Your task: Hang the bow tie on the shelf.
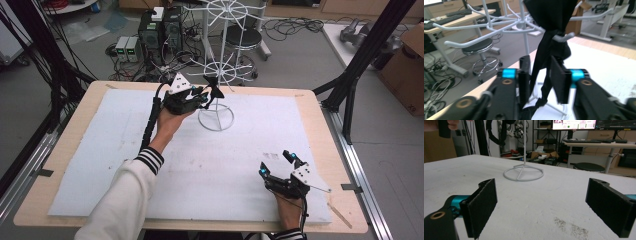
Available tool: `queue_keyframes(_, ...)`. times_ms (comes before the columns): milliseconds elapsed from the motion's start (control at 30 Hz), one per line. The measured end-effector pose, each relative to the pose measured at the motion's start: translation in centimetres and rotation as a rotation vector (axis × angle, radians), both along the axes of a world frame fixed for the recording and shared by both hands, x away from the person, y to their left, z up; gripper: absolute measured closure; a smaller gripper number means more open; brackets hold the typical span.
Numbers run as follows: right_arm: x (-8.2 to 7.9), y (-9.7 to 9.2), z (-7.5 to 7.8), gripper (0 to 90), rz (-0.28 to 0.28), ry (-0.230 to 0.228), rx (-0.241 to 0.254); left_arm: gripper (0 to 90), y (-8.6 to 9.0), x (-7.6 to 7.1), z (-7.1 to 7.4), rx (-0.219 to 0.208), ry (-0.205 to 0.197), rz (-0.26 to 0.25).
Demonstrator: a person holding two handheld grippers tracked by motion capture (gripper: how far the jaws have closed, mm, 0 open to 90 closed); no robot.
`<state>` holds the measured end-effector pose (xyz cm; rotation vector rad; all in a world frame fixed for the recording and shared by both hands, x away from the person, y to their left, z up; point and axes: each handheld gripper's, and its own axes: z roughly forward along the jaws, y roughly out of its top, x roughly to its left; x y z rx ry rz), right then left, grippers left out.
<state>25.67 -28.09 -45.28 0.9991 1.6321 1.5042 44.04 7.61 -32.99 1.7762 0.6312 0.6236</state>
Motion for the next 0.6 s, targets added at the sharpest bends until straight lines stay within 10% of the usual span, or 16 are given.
queue_keyframes(300,-0.1,0.0,0.0,9.4,-0.005,-0.013,0.005,20.6,1.7,-1.5,-0.3,0.001,0.052,-0.032)
queue_keyframes(600,-0.4,-0.1,-0.1,9.3,-0.001,-0.042,0.013,14.1,6.1,-5.3,-1.4,-0.024,0.034,-0.067)
